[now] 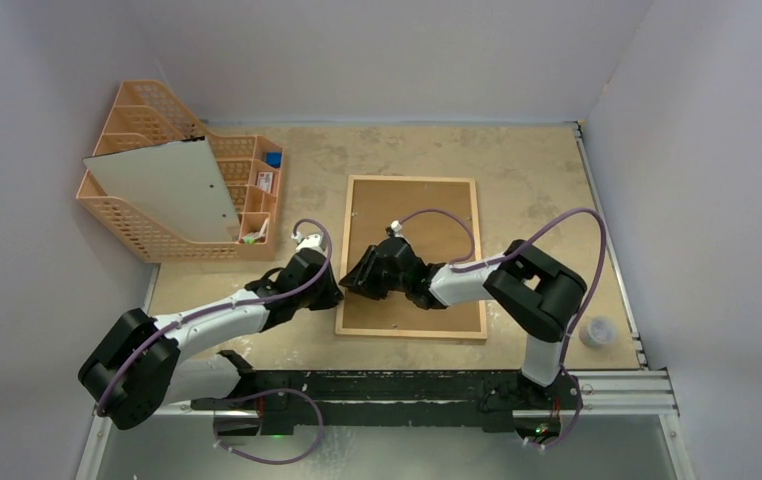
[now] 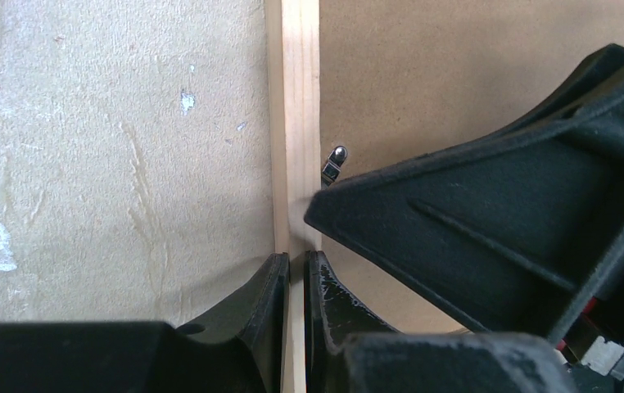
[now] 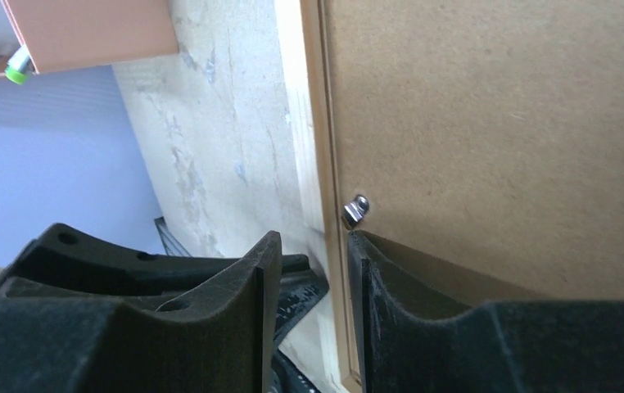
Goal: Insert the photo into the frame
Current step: Install the photo frame at the center of the board.
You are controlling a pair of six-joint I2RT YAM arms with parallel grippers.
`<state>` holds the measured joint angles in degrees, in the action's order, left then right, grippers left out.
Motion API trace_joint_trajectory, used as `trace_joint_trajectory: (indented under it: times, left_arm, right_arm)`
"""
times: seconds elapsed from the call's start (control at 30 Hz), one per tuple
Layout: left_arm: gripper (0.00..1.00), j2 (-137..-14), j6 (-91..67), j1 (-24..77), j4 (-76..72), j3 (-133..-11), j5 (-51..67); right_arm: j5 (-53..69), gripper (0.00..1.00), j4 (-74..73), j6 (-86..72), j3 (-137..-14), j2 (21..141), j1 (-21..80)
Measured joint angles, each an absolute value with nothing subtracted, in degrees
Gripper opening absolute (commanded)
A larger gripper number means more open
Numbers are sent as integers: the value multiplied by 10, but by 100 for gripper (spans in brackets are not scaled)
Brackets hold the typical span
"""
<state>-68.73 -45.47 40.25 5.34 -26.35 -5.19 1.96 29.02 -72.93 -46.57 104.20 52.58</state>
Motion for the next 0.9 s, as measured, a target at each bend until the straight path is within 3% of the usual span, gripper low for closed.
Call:
trace_joint_trajectory:
  times: [0.43,0.9]
  left_arm:
    - [0,-690,-454,401,52,-263,-46]
    - [0,-700,-455,396,47,-263,-33]
  right_arm:
    - [33,38,295,-752,-478,1060,524]
    - [41,31,484,-785,-399,1085,518]
